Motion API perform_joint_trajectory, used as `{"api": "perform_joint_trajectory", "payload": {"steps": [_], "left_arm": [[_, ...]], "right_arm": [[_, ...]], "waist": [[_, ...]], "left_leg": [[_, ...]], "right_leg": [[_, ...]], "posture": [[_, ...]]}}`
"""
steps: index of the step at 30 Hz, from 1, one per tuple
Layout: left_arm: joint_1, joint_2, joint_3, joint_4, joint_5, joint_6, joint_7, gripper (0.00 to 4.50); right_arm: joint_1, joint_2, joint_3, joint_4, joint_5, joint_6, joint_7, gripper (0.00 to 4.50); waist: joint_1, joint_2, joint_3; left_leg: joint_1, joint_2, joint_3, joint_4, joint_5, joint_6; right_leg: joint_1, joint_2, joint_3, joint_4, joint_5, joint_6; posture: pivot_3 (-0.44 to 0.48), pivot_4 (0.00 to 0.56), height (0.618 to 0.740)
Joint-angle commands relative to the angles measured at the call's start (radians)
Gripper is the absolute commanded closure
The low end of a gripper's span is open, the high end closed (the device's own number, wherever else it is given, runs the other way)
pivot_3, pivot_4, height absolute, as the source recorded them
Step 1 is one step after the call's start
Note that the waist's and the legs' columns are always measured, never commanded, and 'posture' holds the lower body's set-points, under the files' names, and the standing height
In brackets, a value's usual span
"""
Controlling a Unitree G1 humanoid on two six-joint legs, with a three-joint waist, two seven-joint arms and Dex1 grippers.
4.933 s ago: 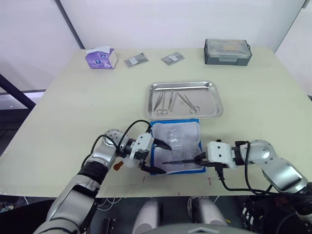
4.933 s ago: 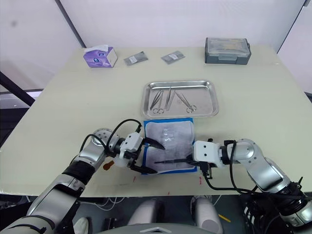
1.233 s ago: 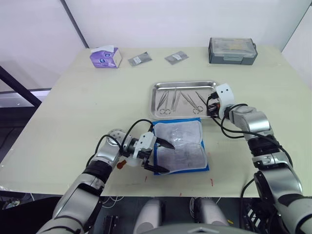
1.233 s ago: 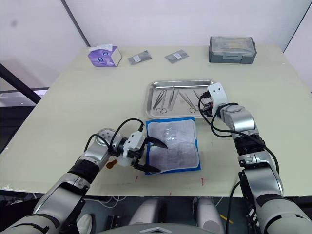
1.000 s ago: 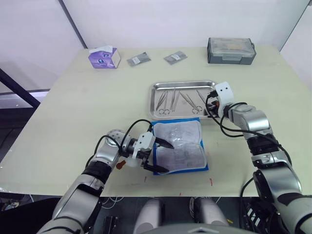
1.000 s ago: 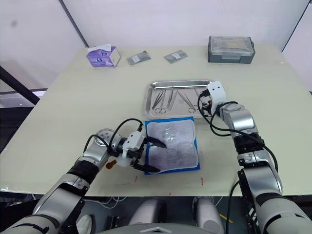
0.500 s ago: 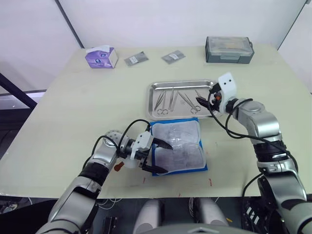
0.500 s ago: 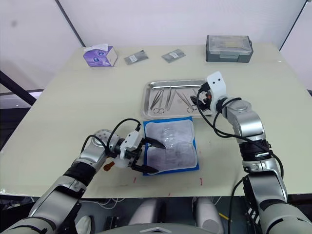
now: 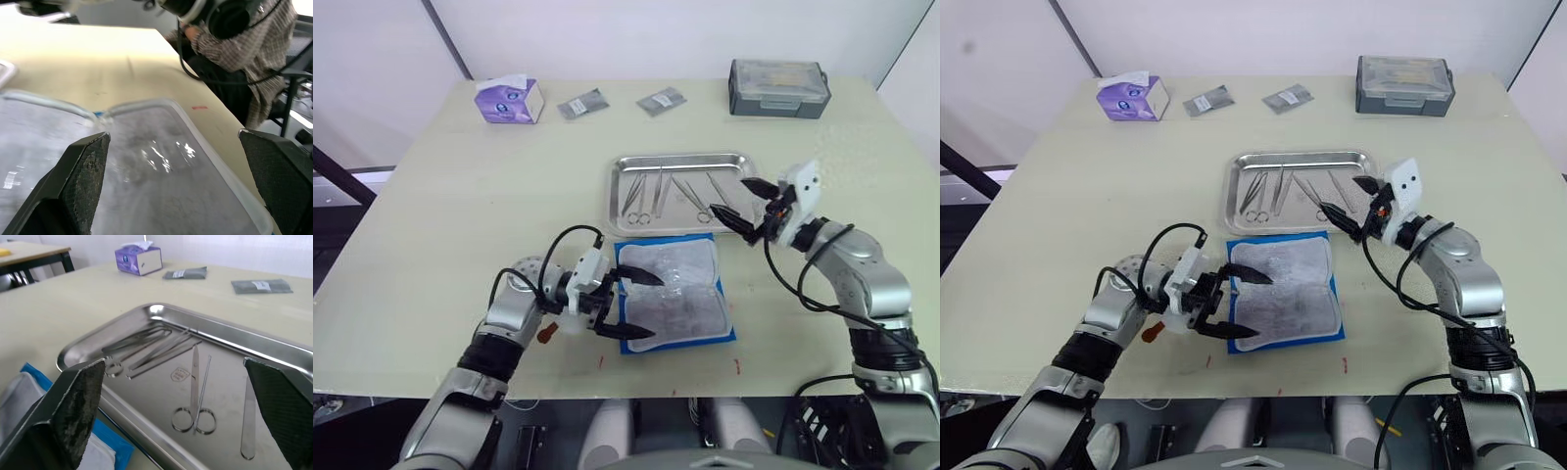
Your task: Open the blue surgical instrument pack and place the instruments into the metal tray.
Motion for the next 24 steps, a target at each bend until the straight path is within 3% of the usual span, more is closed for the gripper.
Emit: {"api": "perform_joint_trajectory", "payload": {"steps": [1, 9, 12, 15, 20, 24], "left_arm": [[0.010, 0.021, 0.086, -0.085, -0.051, 0.052, 0.046, 0.00], [0.032, 0.025, 0.182, -0.165, -0.075, 0.137, 0.152, 0.00], [0.118, 0.087, 0.352, -0.225, -0.104, 0.193, 0.301, 0.00], [0.231, 0.124, 0.456, -0.290, -0.120, 0.227, 0.372, 0.00], [0.416, 0.133, 0.587, -0.368, -0.119, 0.251, 0.475, 0.00], [0.555, 0.146, 0.641, -0.389, -0.090, 0.230, 0.483, 0.00]], "right_arm": [[0.045, -0.026, -0.063, -0.075, 0.066, -0.030, 0.036, 0.02], [0.123, -0.062, -0.098, -0.110, 0.089, -0.086, 0.052, 0.02], [0.296, -0.122, -0.191, -0.154, 0.155, -0.122, 0.160, 0.02], [0.429, -0.160, -0.247, -0.166, 0.181, -0.152, 0.218, 0.02], [0.599, -0.178, -0.316, -0.141, 0.188, -0.220, 0.277, 0.02], [0.695, -0.184, -0.364, -0.118, 0.206, -0.256, 0.328, 0.02]], "waist": [[0.001, -0.001, 0.002], [0.002, -0.001, 0.004], [0.006, -0.002, 0.005], [0.007, -0.002, 0.007], [0.006, -0.002, 0.008], [0.010, -0.003, 0.008]], "left_leg": [[0.000, 0.000, 0.000, 0.000, 0.000, 0.000], [-0.009, 0.000, -0.004, 0.008, 0.000, 0.000], [-0.009, 0.000, -0.006, 0.009, 0.000, 0.000], [-0.011, 0.000, -0.010, 0.008, 0.000, 0.000], [-0.008, 0.001, -0.007, 0.010, 0.000, 0.000], [-0.003, 0.001, -0.006, 0.010, 0.000, 0.000]], "right_leg": [[0.000, 0.000, 0.000, 0.000, 0.000, 0.000], [-0.003, -0.001, -0.005, 0.001, 0.001, 0.001], [-0.003, -0.001, -0.006, 0.003, 0.000, 0.001], [-0.003, -0.001, -0.007, 0.002, 0.000, 0.000], [-0.002, -0.004, -0.005, 0.004, 0.001, 0.001], [0.001, -0.004, -0.004, 0.007, 0.001, 0.001]], "posture": [[0.000, 0.150, 0.734], [0.000, 0.150, 0.734], [0.000, 0.150, 0.734], [0.000, 0.150, 0.734], [0.000, 0.150, 0.734], [0.000, 0.150, 0.734]]}}
